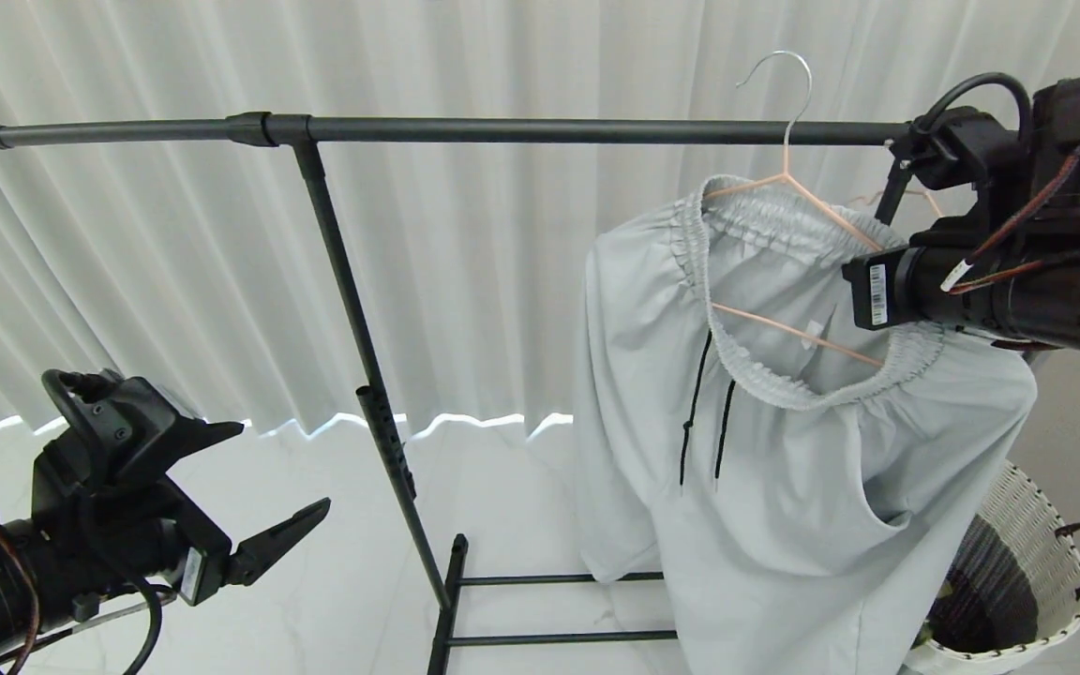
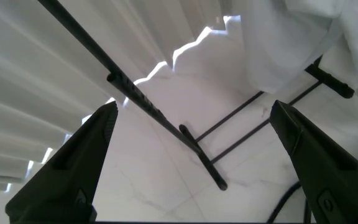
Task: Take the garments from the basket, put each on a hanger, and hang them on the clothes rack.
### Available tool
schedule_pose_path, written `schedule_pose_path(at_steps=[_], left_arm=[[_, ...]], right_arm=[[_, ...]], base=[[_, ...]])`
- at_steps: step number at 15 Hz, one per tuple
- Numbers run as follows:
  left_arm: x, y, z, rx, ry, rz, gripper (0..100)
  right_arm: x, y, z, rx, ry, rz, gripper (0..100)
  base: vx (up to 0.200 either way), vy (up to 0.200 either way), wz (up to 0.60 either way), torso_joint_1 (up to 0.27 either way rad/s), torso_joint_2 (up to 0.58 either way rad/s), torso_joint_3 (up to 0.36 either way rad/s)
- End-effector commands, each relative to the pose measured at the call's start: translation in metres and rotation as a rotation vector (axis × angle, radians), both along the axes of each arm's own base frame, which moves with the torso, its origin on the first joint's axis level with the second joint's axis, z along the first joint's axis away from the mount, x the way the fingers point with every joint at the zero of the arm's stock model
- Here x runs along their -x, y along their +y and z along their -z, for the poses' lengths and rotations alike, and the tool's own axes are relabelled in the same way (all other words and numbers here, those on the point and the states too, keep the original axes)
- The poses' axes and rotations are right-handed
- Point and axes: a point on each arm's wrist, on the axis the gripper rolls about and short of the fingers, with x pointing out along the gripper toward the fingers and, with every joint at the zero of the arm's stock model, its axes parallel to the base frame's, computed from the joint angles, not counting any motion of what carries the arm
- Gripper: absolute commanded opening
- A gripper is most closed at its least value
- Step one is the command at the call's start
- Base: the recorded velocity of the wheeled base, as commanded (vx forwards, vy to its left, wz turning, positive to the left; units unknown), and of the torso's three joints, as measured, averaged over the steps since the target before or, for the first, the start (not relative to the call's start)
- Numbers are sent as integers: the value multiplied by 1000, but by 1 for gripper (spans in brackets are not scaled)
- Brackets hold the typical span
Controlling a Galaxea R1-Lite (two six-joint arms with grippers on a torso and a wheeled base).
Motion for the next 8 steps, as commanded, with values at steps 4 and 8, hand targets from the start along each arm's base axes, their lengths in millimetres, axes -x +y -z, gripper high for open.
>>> schedule_pose_path(at_steps=[4, 8], left_arm=[[0, 0, -1, -2, -6, 2, 100], [-3, -1, -6, 0, -55, 5, 100]], right_arm=[[-2, 1, 1, 18, 0, 1, 0], [-17, 8, 10, 30, -5, 50, 0]], base=[[150, 0, 0, 3, 4, 1], [0, 0, 0, 0, 0, 0]])
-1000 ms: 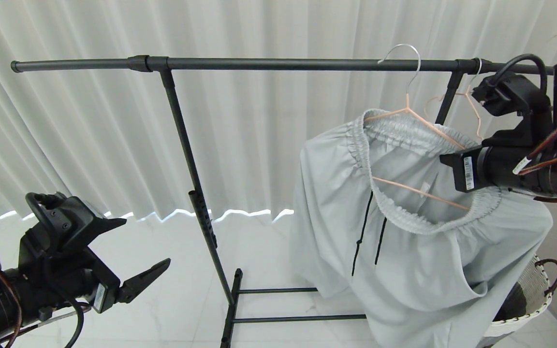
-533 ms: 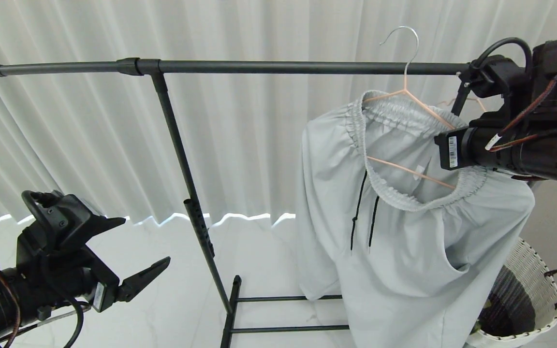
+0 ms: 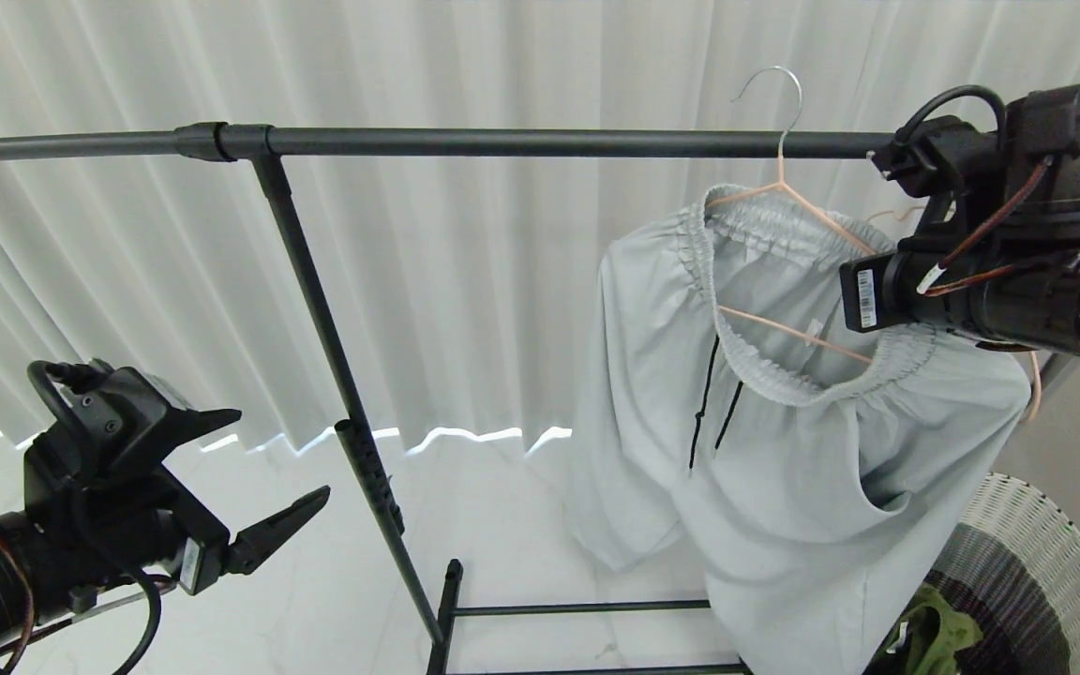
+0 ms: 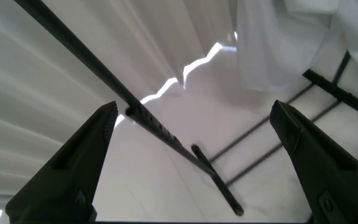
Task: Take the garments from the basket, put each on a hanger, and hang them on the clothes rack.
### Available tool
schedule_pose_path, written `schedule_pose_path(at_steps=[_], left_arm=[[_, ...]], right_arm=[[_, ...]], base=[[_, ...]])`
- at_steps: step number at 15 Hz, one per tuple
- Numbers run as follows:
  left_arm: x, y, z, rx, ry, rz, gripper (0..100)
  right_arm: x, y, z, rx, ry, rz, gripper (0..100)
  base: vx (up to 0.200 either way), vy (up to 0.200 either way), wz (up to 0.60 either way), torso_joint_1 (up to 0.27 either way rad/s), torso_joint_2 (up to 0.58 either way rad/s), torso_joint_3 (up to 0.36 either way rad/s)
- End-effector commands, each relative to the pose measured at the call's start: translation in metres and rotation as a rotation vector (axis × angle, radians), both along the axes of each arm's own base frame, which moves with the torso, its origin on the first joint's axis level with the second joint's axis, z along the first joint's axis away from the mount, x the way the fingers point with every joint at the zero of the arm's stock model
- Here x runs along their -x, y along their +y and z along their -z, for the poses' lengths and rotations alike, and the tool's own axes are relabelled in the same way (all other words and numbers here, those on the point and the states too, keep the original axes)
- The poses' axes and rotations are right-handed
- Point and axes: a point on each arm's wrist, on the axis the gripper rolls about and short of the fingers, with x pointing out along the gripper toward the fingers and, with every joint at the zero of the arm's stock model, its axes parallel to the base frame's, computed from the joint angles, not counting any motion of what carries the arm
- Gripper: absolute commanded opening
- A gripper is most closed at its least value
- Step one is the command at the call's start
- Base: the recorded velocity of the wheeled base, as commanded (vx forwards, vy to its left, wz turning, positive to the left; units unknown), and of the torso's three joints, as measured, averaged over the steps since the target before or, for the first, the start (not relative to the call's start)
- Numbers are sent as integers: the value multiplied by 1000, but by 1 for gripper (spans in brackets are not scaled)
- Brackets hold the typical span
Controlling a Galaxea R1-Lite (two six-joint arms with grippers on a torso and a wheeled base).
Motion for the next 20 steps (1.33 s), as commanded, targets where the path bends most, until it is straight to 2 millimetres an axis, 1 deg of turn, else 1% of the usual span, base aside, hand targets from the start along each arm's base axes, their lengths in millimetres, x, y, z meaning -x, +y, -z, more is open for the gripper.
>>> schedule_pose_path(at_steps=[1, 5, 9, 10, 17, 18, 20], left_arm=[[-3, 0, -2, 5, -24, -2, 100], [-1, 0, -3, 5, -38, -5, 100], [1, 1, 1, 3, -28, -5, 100], [1, 1, 1, 3, -28, -5, 100], [5, 1, 3, 4, -24, -5, 100], [5, 1, 2, 4, -26, -5, 100], [4, 1, 1, 5, -30, -5, 100]], right_arm=[[-14, 6, 6, 4, -8, 27, 0], [-33, 14, 19, 31, 11, 85, 0], [-43, 18, 30, 43, 29, 102, 0], [-48, 18, 32, 39, 15, 121, 0], [-49, 20, 32, 35, 2, 127, 0], [-48, 20, 32, 33, 1, 124, 100], [-46, 20, 29, 25, -5, 122, 100]], base=[[0, 0, 0, 0, 0, 0], [0, 0, 0, 0, 0, 0], [0, 0, 0, 0, 0, 0], [0, 0, 0, 0, 0, 0], [0, 0, 0, 0, 0, 0], [0, 0, 0, 0, 0, 0], [0, 0, 0, 0, 0, 0]])
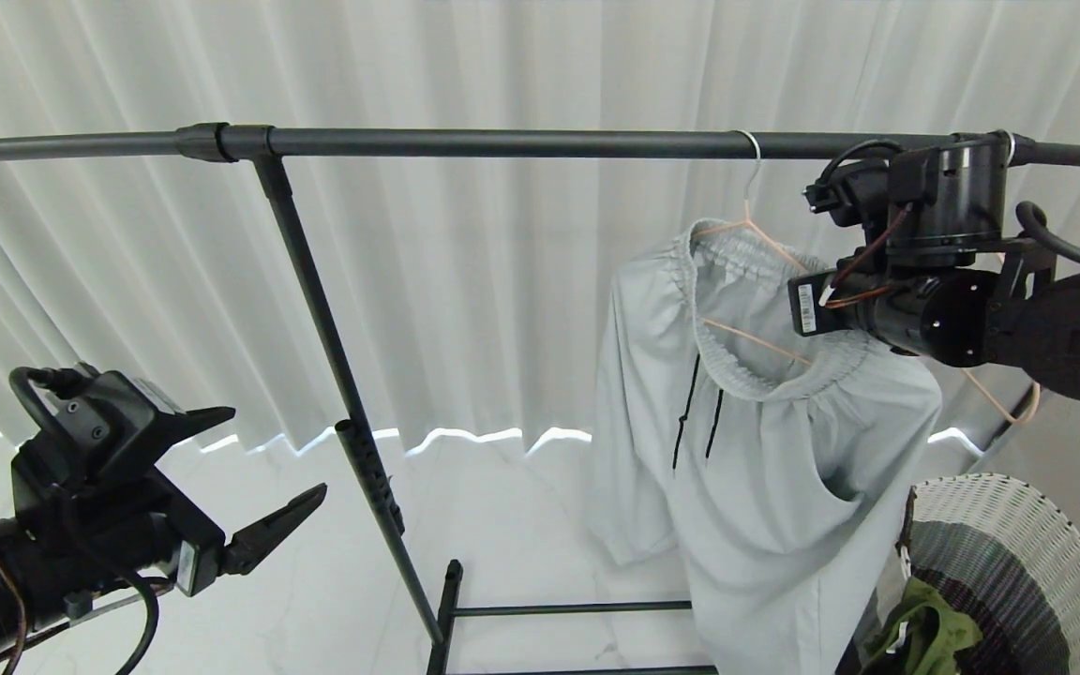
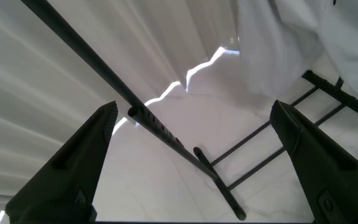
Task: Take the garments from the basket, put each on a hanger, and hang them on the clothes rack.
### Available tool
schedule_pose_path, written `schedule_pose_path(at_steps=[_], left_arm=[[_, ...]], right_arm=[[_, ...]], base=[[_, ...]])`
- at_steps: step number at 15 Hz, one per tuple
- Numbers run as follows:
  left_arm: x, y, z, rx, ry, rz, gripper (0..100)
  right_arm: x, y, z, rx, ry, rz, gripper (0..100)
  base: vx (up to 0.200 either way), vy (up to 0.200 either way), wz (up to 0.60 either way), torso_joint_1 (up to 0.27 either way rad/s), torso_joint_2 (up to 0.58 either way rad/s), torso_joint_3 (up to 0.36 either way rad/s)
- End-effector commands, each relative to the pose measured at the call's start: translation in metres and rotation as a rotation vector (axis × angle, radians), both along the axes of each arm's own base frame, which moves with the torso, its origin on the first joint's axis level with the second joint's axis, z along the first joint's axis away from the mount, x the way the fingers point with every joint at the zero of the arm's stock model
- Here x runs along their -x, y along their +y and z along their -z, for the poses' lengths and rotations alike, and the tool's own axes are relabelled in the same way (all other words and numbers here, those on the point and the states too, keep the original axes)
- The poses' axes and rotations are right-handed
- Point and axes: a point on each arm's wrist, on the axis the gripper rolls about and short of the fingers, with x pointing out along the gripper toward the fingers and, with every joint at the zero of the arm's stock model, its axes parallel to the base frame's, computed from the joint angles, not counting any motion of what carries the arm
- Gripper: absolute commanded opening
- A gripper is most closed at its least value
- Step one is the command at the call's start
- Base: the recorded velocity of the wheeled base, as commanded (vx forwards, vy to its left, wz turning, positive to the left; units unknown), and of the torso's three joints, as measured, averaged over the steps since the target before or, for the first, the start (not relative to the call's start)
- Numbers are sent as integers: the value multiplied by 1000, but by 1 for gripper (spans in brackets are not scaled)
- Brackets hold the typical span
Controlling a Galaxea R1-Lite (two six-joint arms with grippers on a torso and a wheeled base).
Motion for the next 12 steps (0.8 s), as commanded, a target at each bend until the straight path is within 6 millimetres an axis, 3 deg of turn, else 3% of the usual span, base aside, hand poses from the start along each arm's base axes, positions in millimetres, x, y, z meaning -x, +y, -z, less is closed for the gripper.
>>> schedule_pose_path(at_steps=[1, 7, 12], left_arm=[[0, 0, -1, 0, -2, -1, 100], [0, 2, 1, -16, 3, -54, 100], [10, 7, 9, -36, 16, -124, 100]], right_arm=[[7, -2, -6, -12, -14, -3, 100], [58, -12, -44, -148, -102, -55, 100], [116, -73, -16, 149, 45, -11, 100]], base=[[0, 0, 0, 0, 0, 0], [0, 0, 0, 0, 0, 0], [0, 0, 0, 0, 0, 0]])
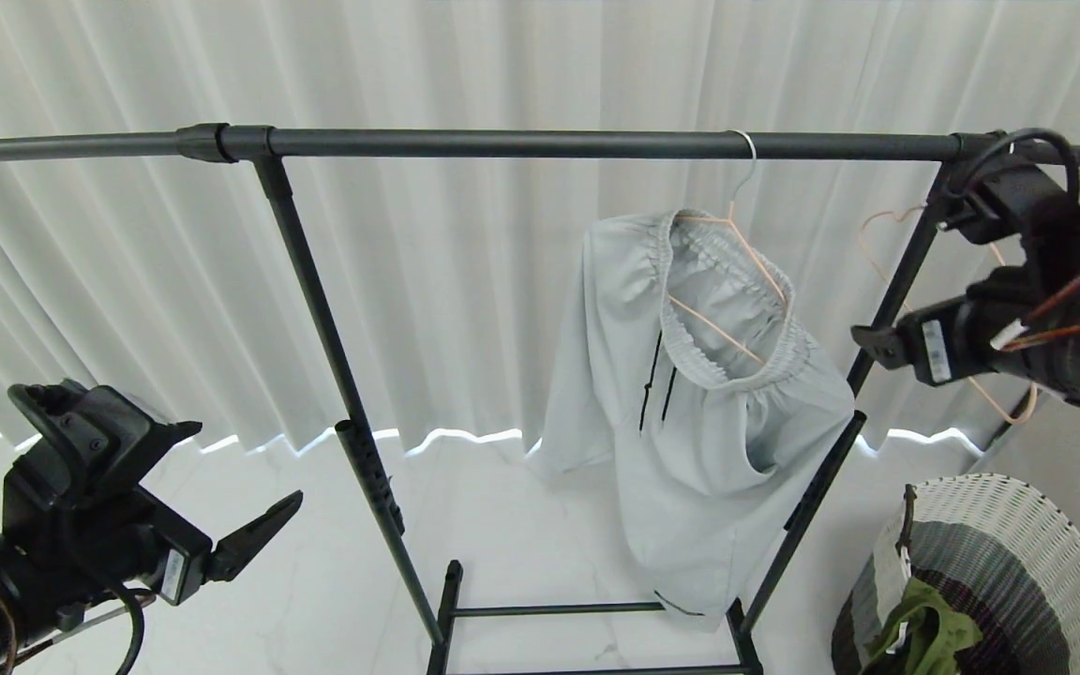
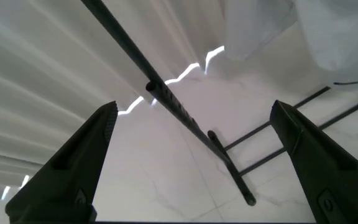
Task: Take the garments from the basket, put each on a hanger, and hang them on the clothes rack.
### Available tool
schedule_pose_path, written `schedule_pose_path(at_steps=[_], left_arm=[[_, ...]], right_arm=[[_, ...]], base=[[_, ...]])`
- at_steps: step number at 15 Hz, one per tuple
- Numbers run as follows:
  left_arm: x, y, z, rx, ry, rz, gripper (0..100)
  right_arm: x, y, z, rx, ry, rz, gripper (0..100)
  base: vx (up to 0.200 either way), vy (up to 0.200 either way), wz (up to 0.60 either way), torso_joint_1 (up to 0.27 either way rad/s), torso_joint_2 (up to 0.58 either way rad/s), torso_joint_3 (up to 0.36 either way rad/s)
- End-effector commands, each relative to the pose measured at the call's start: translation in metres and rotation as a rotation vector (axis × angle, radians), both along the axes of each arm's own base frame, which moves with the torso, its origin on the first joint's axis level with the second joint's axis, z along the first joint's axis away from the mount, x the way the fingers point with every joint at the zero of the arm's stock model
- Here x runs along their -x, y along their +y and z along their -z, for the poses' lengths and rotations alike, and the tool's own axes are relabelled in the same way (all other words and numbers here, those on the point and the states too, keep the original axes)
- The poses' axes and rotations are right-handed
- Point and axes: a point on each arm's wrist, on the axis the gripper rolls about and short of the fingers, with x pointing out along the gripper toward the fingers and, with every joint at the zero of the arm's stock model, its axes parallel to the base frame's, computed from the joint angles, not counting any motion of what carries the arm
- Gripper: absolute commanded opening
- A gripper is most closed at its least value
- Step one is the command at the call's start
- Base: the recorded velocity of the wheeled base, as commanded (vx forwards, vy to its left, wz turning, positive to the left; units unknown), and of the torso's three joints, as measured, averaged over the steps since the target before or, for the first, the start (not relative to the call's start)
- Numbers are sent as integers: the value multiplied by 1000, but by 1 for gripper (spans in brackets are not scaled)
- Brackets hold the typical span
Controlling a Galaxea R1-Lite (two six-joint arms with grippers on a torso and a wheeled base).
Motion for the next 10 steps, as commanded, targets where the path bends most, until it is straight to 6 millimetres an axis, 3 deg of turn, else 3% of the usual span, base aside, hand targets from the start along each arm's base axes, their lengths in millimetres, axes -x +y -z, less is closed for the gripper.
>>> schedule_pose_path(at_steps=[1, 2, 4, 7, 10], left_arm=[[8, 2, 4, 1, 2, -13, 100], [10, 5, 7, 3, 15, -38, 100], [12, 11, 11, 2, 29, -86, 100], [13, 16, 9, 3, 22, -115, 100], [13, 16, 10, 6, 25, -118, 100]], right_arm=[[36, -42, 13, 104, 21, 64, 100], [44, -58, 24, 197, 44, 98, 100], [53, -72, 37, 261, 44, 128, 100], [58, -78, 50, 263, 45, 152, 100], [59, -78, 51, 261, 43, 155, 100]], base=[[0, 0, 0, 0, 0, 0], [0, 0, 0, 0, 0, 0], [0, 0, 0, 0, 0, 0], [-200, 0, 0, 7, 1, -1], [-200, 0, 0, -2, 1, 4]])
